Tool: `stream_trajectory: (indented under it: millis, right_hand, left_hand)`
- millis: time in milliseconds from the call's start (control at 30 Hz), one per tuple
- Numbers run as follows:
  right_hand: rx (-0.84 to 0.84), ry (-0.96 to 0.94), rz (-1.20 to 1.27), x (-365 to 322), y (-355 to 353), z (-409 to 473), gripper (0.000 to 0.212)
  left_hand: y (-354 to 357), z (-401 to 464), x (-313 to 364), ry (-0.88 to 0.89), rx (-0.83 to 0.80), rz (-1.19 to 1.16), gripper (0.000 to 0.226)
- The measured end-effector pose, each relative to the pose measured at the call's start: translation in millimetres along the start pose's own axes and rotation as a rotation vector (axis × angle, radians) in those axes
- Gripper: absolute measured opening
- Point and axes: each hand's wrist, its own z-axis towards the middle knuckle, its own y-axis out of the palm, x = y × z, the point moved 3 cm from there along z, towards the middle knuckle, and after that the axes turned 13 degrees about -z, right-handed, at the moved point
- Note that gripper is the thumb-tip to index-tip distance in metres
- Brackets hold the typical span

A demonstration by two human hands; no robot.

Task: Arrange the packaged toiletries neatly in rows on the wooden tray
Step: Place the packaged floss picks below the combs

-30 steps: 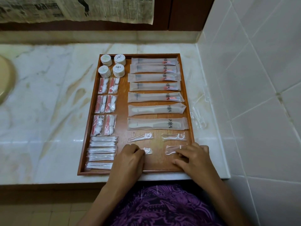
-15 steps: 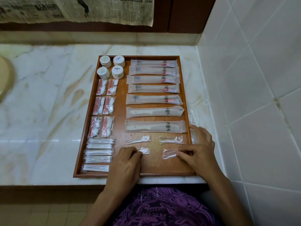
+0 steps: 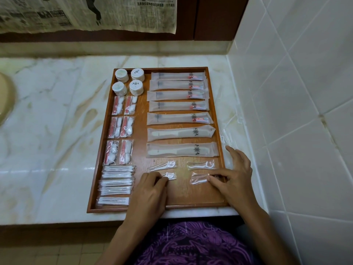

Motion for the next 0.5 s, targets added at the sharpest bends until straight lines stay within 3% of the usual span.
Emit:
stream_trajectory:
  millis: [233, 500]
  right_hand:
    - [0.027, 0.007, -0.001, -5.7, 1.5, 0.7, 0.012]
    - [-0.09, -0.067, 0.024, -0.1, -0.7, -0.5, 0.026]
  left_hand:
    - [-0.9, -0.7, 0.0, 0.002, 0.007, -0.019, 0.021]
    - [-2.1, -0.8, -0.7, -0.004, 0.018, -0.026, 0.019]
